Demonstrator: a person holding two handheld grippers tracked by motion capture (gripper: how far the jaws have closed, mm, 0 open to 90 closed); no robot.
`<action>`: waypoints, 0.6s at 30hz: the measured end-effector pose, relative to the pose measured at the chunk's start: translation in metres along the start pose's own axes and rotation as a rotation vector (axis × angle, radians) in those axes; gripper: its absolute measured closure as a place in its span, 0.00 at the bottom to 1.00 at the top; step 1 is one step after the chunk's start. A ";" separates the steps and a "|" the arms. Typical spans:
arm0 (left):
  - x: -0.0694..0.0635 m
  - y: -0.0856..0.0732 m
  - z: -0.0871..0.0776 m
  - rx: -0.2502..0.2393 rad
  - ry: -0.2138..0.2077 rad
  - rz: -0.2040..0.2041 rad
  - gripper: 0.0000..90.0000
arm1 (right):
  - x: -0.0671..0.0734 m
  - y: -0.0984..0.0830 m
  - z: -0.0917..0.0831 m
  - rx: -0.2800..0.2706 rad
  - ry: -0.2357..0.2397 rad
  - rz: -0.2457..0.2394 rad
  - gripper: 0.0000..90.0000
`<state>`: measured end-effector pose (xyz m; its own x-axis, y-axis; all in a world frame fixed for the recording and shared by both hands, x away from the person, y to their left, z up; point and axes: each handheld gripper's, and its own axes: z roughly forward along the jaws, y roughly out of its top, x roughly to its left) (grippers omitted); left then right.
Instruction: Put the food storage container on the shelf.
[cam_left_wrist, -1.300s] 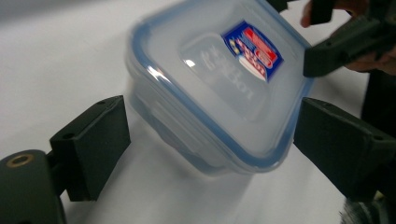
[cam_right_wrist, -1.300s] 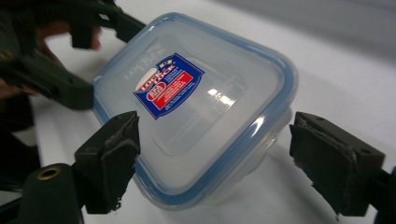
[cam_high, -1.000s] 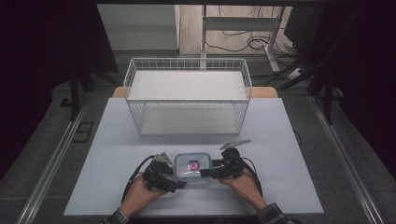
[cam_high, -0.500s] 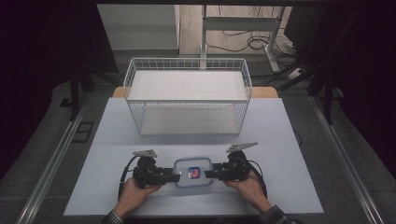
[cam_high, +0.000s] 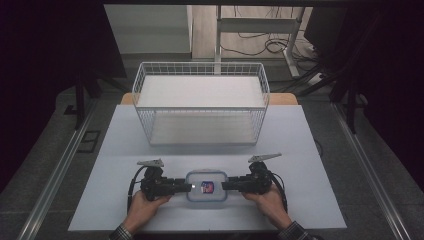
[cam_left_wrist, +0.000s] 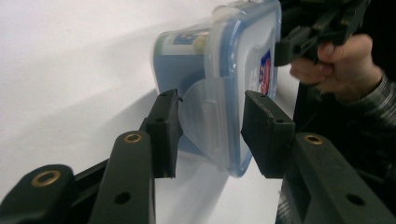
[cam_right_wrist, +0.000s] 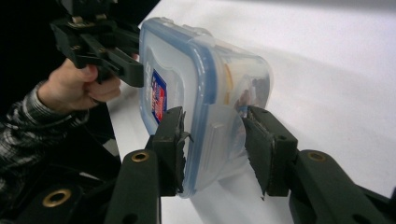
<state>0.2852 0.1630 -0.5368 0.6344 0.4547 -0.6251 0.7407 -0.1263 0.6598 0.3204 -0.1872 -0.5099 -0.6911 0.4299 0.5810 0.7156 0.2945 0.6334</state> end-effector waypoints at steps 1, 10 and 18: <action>0.001 0.000 -0.001 -0.009 -0.005 -0.005 0.64 | 0.000 0.000 0.000 0.000 0.000 0.000 0.65; -0.004 0.017 -0.010 -0.055 0.000 0.020 0.64 | 0.006 0.012 -0.006 -0.083 0.003 -0.011 0.66; -0.013 0.038 -0.020 -0.078 0.033 0.047 0.64 | 0.009 0.029 -0.010 -0.111 0.014 -0.025 0.66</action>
<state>0.3003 0.1697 -0.4956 0.6597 0.4792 -0.5790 0.6896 -0.0795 0.7198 0.3337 -0.1834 -0.4812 -0.7107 0.4117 0.5705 0.6828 0.2082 0.7003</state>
